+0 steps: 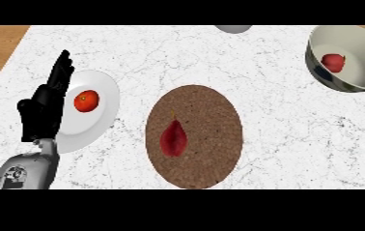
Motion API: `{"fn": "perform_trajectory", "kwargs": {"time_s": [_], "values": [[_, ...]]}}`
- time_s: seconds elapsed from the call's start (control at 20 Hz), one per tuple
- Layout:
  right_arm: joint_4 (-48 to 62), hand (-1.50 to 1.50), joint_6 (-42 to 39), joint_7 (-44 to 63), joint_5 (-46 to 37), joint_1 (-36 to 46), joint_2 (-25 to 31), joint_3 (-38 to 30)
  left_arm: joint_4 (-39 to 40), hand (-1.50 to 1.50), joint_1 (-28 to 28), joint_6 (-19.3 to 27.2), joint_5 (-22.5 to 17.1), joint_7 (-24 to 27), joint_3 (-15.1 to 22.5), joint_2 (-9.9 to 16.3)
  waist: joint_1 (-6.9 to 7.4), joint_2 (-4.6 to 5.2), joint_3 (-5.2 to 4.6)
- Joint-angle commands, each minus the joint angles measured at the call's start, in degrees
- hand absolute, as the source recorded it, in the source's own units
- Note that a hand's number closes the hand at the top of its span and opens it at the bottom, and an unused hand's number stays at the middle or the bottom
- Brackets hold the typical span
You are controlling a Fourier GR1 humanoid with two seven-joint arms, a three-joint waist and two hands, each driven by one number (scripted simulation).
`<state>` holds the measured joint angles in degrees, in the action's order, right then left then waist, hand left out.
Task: Pick the bell pepper from the placemat and place it in the bowl
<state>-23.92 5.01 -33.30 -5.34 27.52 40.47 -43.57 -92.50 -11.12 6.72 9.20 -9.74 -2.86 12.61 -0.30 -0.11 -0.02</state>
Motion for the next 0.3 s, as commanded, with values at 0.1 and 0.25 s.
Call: {"fn": "perform_trajectory", "kwargs": {"time_s": [0.1,0.25], "values": [[-13.15,-1.5,-2.3,2.9,4.54,-7.93,-4.04,2.52,-1.86,0.0,1.57,-2.27,-0.65,0.58,-1.45,0.87,0.0,-0.08,-0.03],[-22.9,-1.5,-1.35,5.51,5.72,-13.9,-9.54,4.02,-1.34,0.0,0.7,1.65,3.42,0.43,1.22,-2.17,-0.41,-0.16,-0.07]]}}
